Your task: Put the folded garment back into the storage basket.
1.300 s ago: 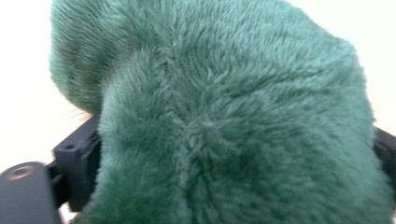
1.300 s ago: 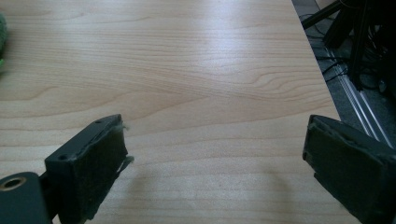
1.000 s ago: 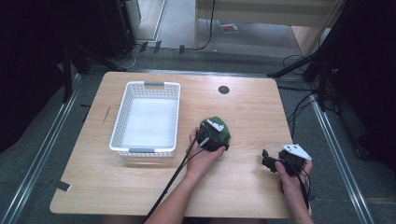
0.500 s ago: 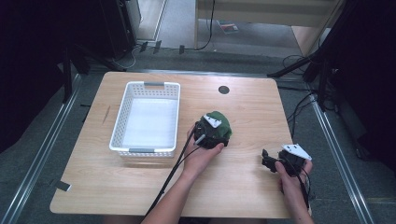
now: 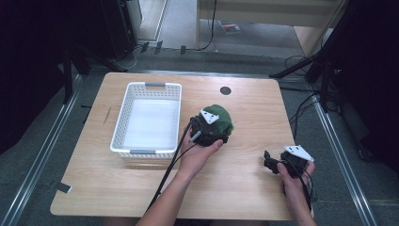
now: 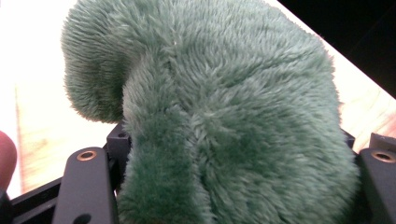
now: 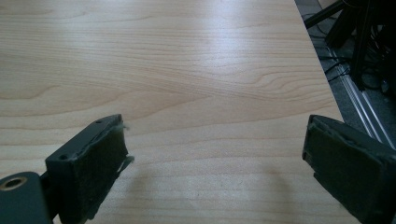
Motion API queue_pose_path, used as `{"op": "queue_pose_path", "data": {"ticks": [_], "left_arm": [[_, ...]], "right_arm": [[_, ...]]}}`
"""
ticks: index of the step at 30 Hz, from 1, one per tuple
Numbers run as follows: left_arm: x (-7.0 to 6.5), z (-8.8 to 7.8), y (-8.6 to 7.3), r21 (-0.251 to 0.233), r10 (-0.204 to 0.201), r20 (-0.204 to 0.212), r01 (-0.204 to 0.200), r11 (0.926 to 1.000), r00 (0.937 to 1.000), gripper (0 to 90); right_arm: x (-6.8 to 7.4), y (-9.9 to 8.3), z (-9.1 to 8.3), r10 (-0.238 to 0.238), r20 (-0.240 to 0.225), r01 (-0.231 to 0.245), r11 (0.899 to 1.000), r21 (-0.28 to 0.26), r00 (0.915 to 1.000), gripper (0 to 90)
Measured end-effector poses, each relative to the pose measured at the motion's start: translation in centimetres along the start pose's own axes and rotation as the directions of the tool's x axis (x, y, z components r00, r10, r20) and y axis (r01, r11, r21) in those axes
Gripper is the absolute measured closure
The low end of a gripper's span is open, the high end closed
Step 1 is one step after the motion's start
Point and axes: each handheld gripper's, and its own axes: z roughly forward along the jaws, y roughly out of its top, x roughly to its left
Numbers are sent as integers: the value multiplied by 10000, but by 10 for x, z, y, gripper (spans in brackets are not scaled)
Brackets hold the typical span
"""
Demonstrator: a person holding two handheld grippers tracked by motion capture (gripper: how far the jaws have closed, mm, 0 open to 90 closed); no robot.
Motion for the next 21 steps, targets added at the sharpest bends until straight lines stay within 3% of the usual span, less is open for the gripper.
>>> {"op": "queue_pose_path", "data": {"ticks": [12,21], "left_arm": [[15,-24,14,-507,-363,110,368,9980,9993,312],[37,-41,21,-794,-594,-190,577,9952,9981,312]], "right_arm": [[0,0,0,52,-26,-52,10000,0,10000,68],[0,0,0,62,-30,-62,10000,-30,10000,68]]}}
